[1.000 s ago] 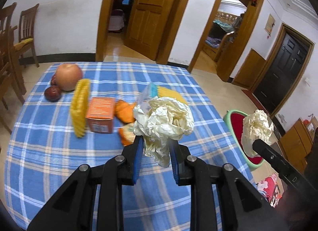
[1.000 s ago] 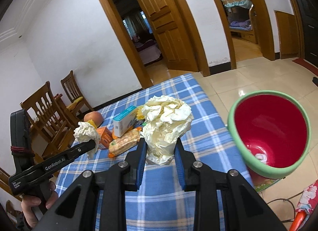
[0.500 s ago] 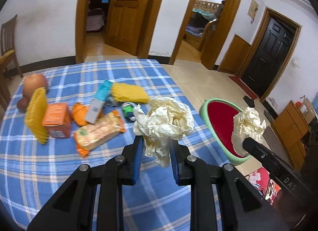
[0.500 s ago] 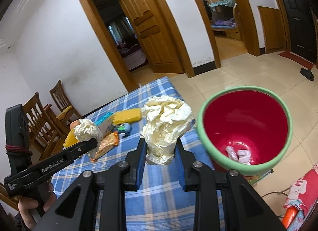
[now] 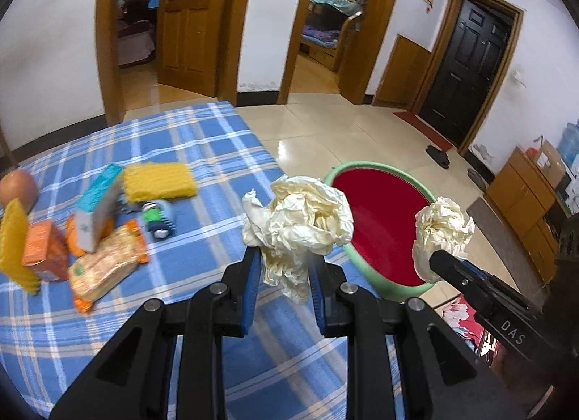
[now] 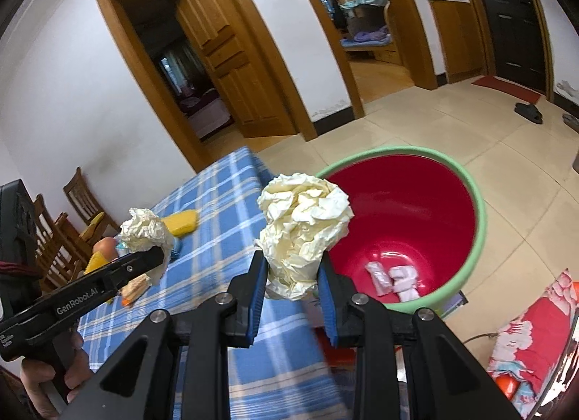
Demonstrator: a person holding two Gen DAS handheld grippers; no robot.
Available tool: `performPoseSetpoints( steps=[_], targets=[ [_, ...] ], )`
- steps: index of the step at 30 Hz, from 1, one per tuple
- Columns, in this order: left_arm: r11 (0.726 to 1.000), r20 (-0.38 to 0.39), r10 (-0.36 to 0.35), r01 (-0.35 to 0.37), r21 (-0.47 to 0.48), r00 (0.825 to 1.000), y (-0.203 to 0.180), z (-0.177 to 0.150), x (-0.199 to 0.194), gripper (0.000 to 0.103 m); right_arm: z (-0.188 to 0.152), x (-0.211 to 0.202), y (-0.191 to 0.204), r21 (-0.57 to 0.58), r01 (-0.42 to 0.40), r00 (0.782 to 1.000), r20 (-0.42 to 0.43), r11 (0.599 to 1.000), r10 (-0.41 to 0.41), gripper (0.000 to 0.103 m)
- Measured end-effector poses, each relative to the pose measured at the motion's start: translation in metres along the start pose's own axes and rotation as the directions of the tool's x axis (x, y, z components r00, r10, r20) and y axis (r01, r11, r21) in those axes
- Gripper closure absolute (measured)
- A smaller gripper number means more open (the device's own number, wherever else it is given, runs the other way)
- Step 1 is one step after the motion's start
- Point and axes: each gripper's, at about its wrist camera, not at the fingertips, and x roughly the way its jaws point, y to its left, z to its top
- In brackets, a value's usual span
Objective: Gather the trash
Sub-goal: 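Carry both papers over the red basin and open both grippers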
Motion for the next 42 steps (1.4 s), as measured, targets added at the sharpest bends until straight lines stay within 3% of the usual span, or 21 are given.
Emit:
performPoseSetpoints(
  steps=[12,27,29,31,34,42],
  targets=[
    [0.996,-0.072,-0.045,0.05,0.075,0.996,-0.046,0.007,0.05,0.078,0.0,0.012,-0.05,0.068,0.088,0.996,-0.031,0.994,-0.087,0.07],
    [0.99,-0.143,-0.06,0.077,0.117,0.988,-0.073,0.009,0.095,0.078,0.0,0.022,-0.085,0.152,0.107,0.994,-0.041,0.983,-0.102,0.06],
    [0.989,-0.142,-0.062,0.08,0.125,0.988,-0.077,0.009,0.096,0.074,0.0,0.021,-0.088,0.157,0.109,0.994,-0.038,0.981,-0.105,0.059],
    [0.988,-0.14,-0.066,0.085,0.13,0.988,-0.081,0.009,0.096,0.059,-0.002,0.019,-0.088,0.16,0.111,0.994,-0.037,0.981,-0.107,0.059],
    [0.987,-0.128,-0.065,0.083,0.137,0.99,-0.084,0.01,0.093,0.048,-0.003,0.018,-0.09,0.165,0.113,0.993,-0.038,0.98,-0.109,0.057],
    [0.991,-0.105,-0.056,0.068,0.114,0.993,-0.075,0.012,0.079,0.048,-0.001,0.014,-0.082,0.157,0.105,0.994,-0.035,0.982,-0.101,0.049]
  ],
)
